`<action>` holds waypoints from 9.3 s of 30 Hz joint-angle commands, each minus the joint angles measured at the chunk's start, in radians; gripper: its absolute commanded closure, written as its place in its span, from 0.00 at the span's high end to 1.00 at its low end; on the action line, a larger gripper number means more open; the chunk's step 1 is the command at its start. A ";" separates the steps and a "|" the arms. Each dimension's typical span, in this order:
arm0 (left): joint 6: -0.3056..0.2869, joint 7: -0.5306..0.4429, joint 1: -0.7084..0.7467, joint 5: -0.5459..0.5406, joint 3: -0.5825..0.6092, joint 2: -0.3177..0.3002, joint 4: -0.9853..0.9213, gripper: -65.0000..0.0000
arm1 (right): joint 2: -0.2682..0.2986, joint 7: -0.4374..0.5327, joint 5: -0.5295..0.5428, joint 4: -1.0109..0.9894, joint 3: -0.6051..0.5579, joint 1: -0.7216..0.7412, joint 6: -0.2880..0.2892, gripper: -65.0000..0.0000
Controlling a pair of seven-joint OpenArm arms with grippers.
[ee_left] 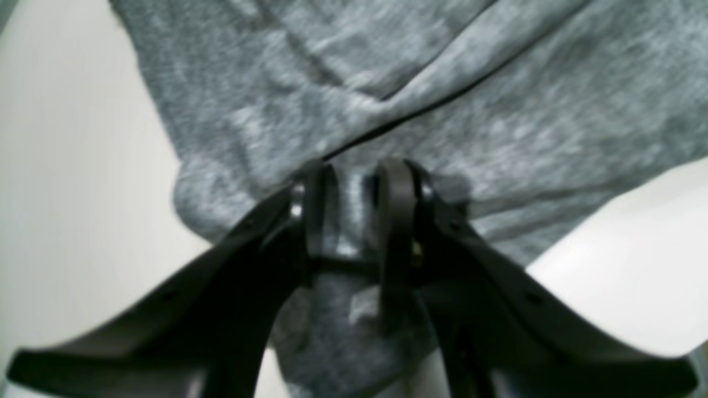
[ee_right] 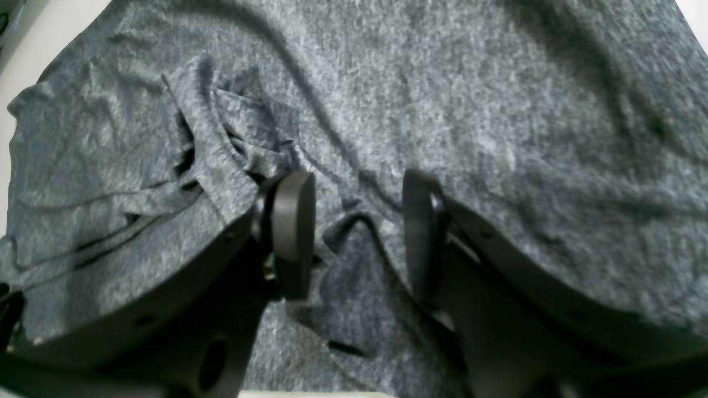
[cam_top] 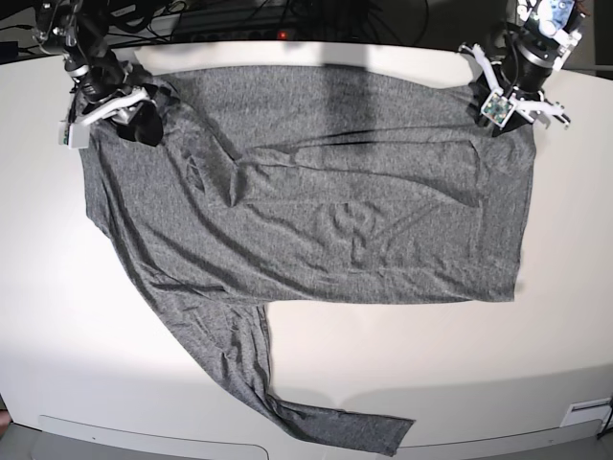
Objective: Fold the T-shirt properly
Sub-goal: 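Lower the shoulder edge and open both grippers, then move the left gripper to the shirt side near the hem, right gripper along the body, then grasp the shirt side edge near the hem with the left gripper, then move the right gripper to the sleeve seam and grasp the shirt edge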
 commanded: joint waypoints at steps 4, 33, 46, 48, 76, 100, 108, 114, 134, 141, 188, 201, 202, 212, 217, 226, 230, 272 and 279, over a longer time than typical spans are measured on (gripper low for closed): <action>0.014 -0.009 0.003 0.003 -0.005 -0.041 0.015 0.25 | 0.010 0.016 0.016 0.019 0.005 0.002 0.012 0.40; 0.130 -0.161 -0.119 0.003 -0.005 0.150 0.153 0.25 | -0.013 -0.003 0.210 0.019 0.005 0.197 0.012 0.40; 0.127 0.109 -0.510 0.003 -0.005 0.264 0.037 0.25 | -0.041 -0.052 0.030 0.019 -0.088 0.426 0.012 0.40; 0.128 0.089 -0.575 0.003 -0.005 0.264 -0.049 0.25 | -0.041 -0.053 0.029 0.019 -0.120 0.428 0.012 0.40; 0.127 0.036 -1.136 -0.241 -0.005 0.176 -0.899 0.30 | -0.041 -0.054 -0.030 0.019 -0.255 0.428 0.012 0.40; 0.126 -0.278 -0.992 -0.484 -0.005 0.184 -0.899 0.70 | -0.041 -0.058 -0.030 0.019 -0.255 0.428 0.012 0.40; 0.096 -0.191 -1.015 -0.423 -0.005 0.181 -0.896 0.69 | -0.041 -0.058 -0.030 0.019 -0.255 0.428 0.012 0.40; -0.051 0.092 -1.093 -0.307 -0.005 0.175 -0.896 0.69 | -0.041 -0.058 -0.030 0.019 -0.255 0.428 0.012 0.40; -0.117 0.185 -1.172 -0.303 -0.005 0.132 -0.994 0.69 | -0.041 -0.092 -0.011 0.019 -0.255 0.428 0.012 0.40; -0.118 0.107 -1.173 -0.356 -0.005 0.132 -1.128 0.69 | -0.041 -0.099 -0.011 0.019 -0.255 0.428 0.012 0.40; -0.133 0.060 -1.126 -0.399 -0.005 0.140 -1.127 0.03 | -0.041 0.027 -0.229 0.019 -0.255 0.432 0.012 0.40; -0.133 0.061 -1.126 -0.402 -0.005 0.140 -1.127 0.03 | -0.041 0.164 -0.465 -0.082 -0.279 0.617 0.012 0.40; -0.133 0.061 -1.126 -0.402 -0.005 0.140 -1.127 0.03 | -0.041 0.164 -0.472 -0.124 -0.285 0.647 0.012 0.40; -0.133 0.063 -1.126 -0.402 -0.005 0.140 -1.127 0.03 | -0.058 0.261 -0.580 -0.688 -0.364 0.932 0.011 0.40; -0.133 0.064 -1.126 -0.402 -0.005 0.140 -1.127 0.03 | -0.057 0.296 -0.698 -0.813 -0.363 0.966 -0.029 0.40; -0.133 0.064 -1.126 -0.402 -0.005 0.140 -1.127 0.03 | -0.022 0.351 -0.725 -0.831 -0.371 0.941 -0.097 0.40; -0.132 0.064 -1.126 -0.406 -0.005 0.140 -1.127 0.03 | -0.024 0.372 -0.725 -0.832 -0.402 0.941 -0.097 0.40; -0.133 0.038 -1.128 -0.406 -0.005 0.140 -1.127 0.03 | -0.024 0.501 -0.673 -0.982 -0.492 0.941 -0.204 0.16; -0.133 0.039 -1.128 -0.406 -0.005 0.140 -1.127 0.03 | -0.016 0.482 -0.673 -0.890 -0.492 0.941 -0.203 0.57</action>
